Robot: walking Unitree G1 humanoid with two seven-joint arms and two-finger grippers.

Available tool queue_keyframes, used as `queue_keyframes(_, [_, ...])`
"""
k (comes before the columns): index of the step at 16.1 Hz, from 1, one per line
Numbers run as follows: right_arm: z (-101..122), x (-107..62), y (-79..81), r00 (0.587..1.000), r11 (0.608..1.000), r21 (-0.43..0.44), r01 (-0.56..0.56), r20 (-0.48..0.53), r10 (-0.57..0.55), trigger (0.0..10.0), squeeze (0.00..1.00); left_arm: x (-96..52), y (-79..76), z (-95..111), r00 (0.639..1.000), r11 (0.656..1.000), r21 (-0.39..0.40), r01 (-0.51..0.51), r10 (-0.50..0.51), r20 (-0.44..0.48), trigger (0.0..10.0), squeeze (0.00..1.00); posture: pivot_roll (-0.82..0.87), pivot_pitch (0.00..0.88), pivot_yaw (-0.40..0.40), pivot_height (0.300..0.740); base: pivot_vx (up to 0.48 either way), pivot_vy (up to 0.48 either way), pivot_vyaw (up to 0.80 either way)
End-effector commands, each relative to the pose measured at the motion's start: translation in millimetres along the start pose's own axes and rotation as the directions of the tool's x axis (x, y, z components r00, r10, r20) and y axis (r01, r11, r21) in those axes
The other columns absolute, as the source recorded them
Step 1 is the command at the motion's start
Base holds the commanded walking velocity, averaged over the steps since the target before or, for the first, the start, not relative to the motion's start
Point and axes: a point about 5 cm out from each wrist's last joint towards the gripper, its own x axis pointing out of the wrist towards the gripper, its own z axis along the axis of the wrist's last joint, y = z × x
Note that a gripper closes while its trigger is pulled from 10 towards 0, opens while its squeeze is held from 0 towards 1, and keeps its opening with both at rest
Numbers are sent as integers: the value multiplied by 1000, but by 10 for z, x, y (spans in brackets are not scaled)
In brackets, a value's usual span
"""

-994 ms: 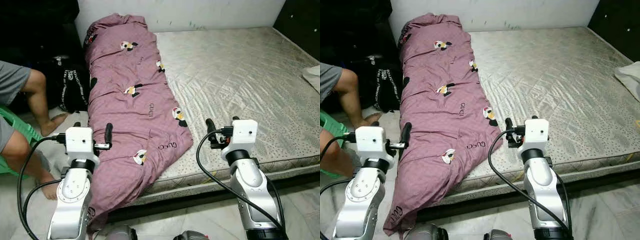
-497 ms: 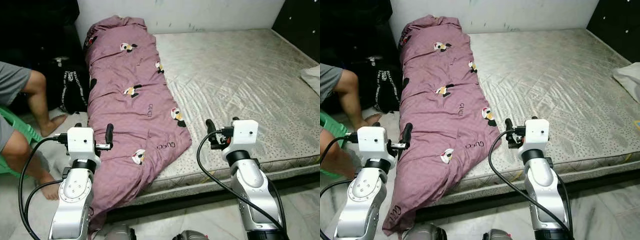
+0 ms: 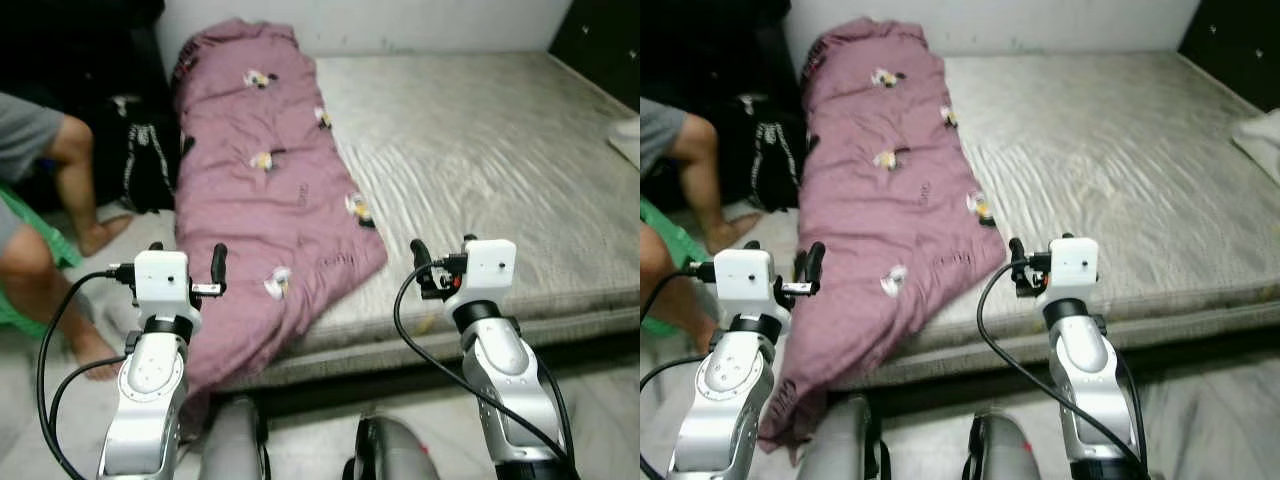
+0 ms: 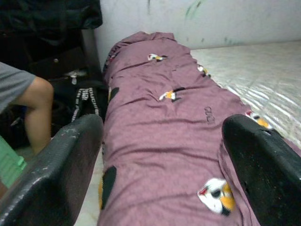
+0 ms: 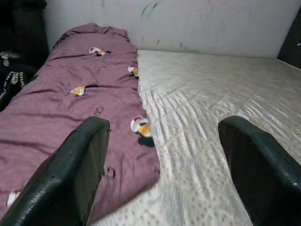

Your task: Clean up the room

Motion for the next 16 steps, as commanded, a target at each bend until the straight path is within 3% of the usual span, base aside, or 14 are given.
queue_keyframes(1, [29, 0, -15, 1000, 1000, 2, 5, 7, -5, 10000, 0, 12, 11, 12, 1000, 1000, 5, -9, 9, 0, 10000, 0, 0, 0, -18, 606, 0, 0, 0])
queue_keyframes(9, [23, 42, -10, 1000, 1000, -6, -11, 3, 11, 10000, 0, 38, -13, 58, 999, 999, -15, 32, -32, 24, 10000, 0, 3, 0, -21, 606, 0, 0, 0])
queue_keyframes(16, [26, 55, -4, 1000, 999, -20, -24, 3, 25, 10000, 0, 35, -8, 70, 998, 999, -22, 47, -47, 31, 10000, 0, 4, 0, -23, 606, 319, 0, 0])
